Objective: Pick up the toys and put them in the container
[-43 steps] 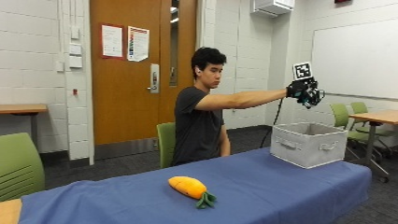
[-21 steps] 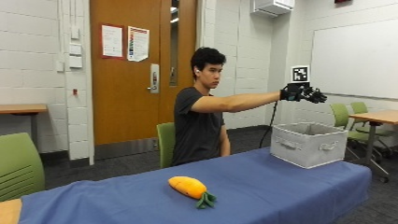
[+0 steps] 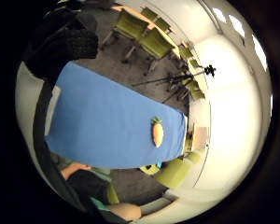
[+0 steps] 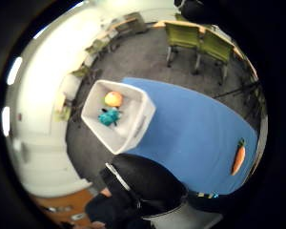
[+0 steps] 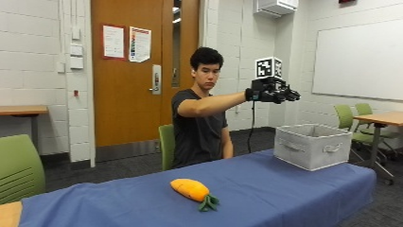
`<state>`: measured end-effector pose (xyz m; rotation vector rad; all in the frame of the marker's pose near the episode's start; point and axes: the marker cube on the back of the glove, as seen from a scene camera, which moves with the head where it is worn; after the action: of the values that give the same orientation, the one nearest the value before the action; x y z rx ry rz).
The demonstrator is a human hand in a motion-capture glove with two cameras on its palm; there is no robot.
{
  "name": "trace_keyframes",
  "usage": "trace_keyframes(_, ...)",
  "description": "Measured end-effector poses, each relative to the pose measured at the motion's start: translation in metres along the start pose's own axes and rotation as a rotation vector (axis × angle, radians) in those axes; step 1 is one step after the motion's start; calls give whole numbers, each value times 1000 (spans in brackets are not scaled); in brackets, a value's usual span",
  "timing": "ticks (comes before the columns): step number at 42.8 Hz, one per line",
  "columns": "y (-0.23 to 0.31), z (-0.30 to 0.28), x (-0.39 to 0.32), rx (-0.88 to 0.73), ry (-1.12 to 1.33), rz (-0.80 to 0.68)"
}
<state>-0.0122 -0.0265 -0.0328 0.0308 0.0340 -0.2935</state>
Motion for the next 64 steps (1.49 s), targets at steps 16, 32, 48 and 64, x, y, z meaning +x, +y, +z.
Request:
trace_keyframes(16,96,13,218,-61,145,418)
trace_keyframes(32,176,176,367,-199,94,596)
trace_keyframes(48,204,279,370,-290,25,643)
trace_keyframes(64,200,285,350,-208,-101,652)
